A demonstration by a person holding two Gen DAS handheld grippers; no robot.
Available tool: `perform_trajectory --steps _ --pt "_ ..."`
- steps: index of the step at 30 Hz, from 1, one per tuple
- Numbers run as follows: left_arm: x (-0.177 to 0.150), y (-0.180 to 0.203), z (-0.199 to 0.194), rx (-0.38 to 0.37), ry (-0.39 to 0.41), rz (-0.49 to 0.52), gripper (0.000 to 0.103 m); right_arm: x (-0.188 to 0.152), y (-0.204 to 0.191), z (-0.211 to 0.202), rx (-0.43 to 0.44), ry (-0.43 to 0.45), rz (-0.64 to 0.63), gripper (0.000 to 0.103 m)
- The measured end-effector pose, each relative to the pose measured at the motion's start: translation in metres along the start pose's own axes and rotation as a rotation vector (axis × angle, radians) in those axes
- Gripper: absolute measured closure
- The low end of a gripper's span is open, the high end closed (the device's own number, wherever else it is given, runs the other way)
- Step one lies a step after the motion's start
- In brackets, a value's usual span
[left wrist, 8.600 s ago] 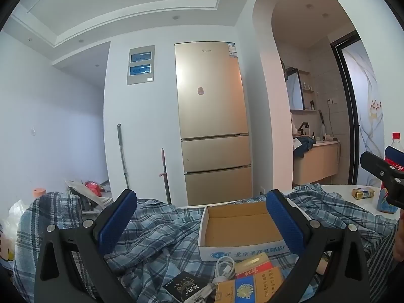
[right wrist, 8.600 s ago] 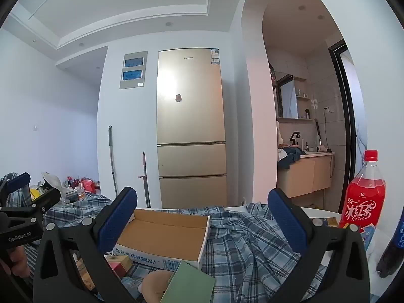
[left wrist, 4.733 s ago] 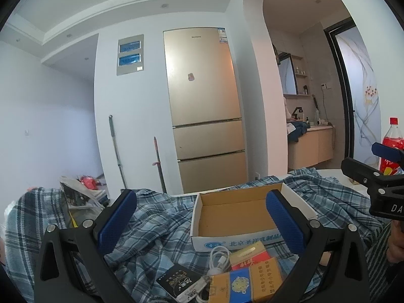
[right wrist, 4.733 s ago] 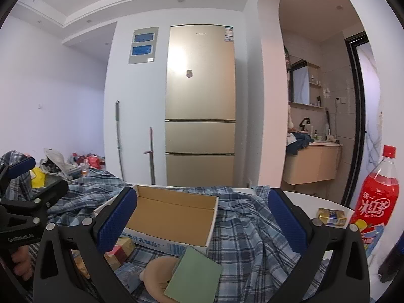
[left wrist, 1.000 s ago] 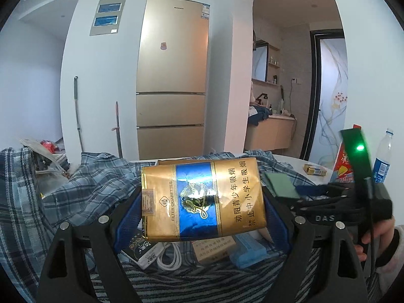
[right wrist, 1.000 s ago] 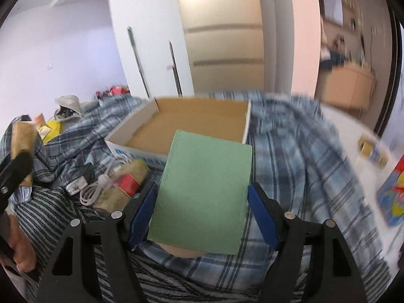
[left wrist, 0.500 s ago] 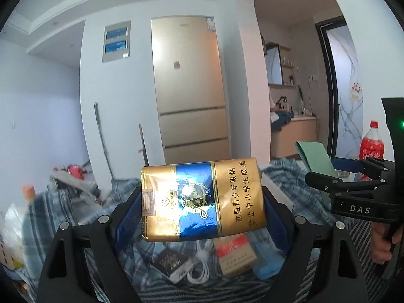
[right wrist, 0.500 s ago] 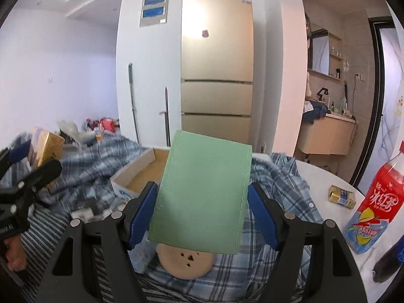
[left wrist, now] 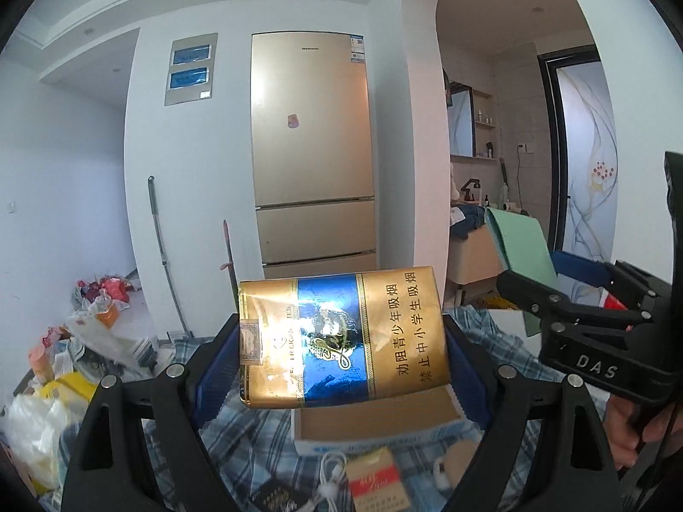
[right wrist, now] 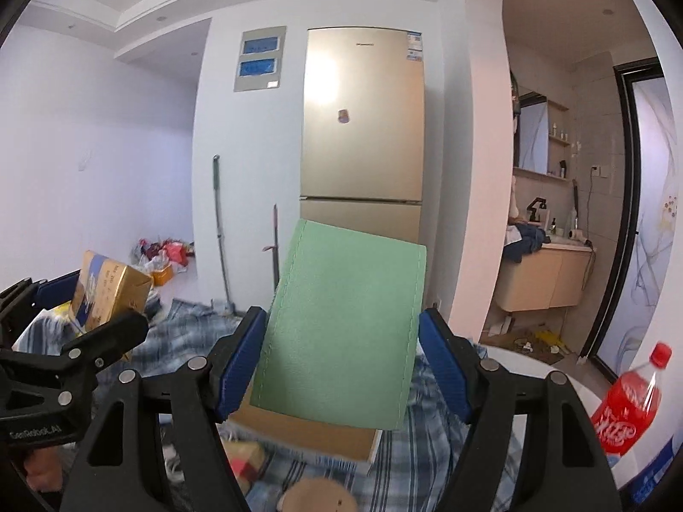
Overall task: Organize soft objects
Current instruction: 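Carry the gold pack and green notebook into the white box and release both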
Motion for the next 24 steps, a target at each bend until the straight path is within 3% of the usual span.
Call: perform_trajectory --steps 5,10,18,24 --pt "0.02 -0.006 0.028 0.005 -0.01 -0.009 0.015 0.008 0.003 0.034 -0.001 -0.047 0.034 0.031" --pt "0.02 -0.013 0.063 -0.003 -0.052 -0.026 0.015 -0.025 0.0 0.078 0.041 -0.15 0.071 0.031" --pt "-0.024 -0.027 0.119 0.001 -0.167 0.015 0.015 -0.083 -0.008 0.129 0.041 -0.293 0.05 0.031" --pt "-0.064 -0.042 0.158 -0.016 -0.301 -0.006 0.015 -0.11 -0.009 0.151 0.054 -0.411 0.032 0.031"
Point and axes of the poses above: each gripper's, at about its wrist camera, not at the fingertips, and z roughly the way its jaws point, y to its right, x to its top, the point moved 4 cm from there along z, roughly the way its jaws point, and after that the axes turned 6 degrees about -x, right-handed, at the moved point
